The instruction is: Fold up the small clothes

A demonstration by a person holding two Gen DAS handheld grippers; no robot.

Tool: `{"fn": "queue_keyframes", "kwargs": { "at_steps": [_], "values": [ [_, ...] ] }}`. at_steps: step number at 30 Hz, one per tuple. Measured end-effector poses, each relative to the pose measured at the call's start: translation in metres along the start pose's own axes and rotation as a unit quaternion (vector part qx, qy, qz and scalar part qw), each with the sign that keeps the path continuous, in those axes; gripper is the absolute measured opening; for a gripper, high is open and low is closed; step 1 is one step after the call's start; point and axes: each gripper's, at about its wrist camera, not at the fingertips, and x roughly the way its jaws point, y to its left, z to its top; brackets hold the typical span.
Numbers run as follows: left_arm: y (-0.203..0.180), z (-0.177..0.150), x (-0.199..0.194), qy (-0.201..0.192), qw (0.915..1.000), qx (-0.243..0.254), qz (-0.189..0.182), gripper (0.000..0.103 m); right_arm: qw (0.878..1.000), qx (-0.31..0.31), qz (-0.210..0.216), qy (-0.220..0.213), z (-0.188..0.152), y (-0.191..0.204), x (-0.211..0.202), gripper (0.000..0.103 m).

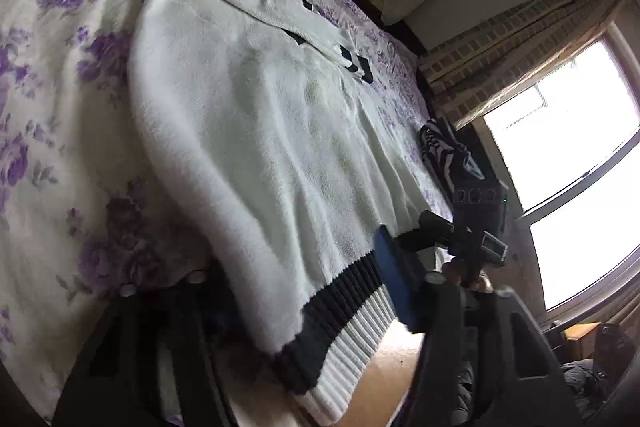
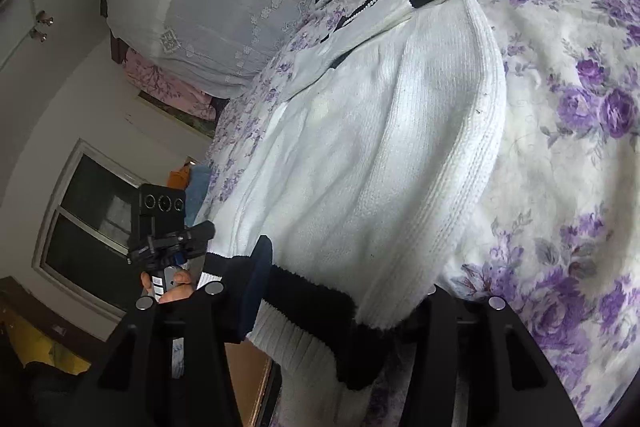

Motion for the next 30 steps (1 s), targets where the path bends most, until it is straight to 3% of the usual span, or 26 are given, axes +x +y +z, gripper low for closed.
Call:
{"fn": "queue_keyframes", "kwargs": {
  "at_steps": [3,6,7,8,9,15,20,30],
  "values": [
    [0.009,-0.006,-0.004,-0.001,0.9998,-0.020,0.005,0.038,1.000,0.012,0.005,-0.007,-0.002,-0.003,-0.004,0.046],
    [0.001,-0.010,-0.001,0.000,0.9996,-0.001,0.030,0.036,1.000,-0.001,-0.020,-0.004,-0.005,0.003,-0.003,0.043],
    [-0.002,-0.010,-0.001,-0.004,0.9994,0.005,0.035,0.031,1.000,-0.006,-0.028,-0.004,-0.006,0.006,-0.003,0.042],
    [-0.002,-0.009,-0.002,-0.007,0.9992,0.007,0.038,0.017,0.999,-0.008,-0.035,-0.005,-0.005,0.007,-0.002,0.039],
    [-0.003,-0.008,-0.003,-0.011,0.9990,0.009,0.042,0.012,0.999,-0.009,-0.046,-0.005,-0.004,0.009,-0.001,0.035],
    [-0.021,0.007,-0.013,-0.032,0.9960,0.053,0.065,0.010,0.997,-0.036,-0.066,-0.024,0.009,0.022,-0.004,0.022],
    [-0.038,0.028,-0.016,-0.052,0.9916,0.085,0.083,0.010,0.995,-0.059,-0.058,-0.050,0.032,0.038,-0.013,0.021],
    [-0.039,0.079,-0.013,-0.077,0.9883,0.084,0.102,0.009,0.994,-0.060,-0.060,-0.071,0.086,0.041,-0.002,0.020]
  ]
}}
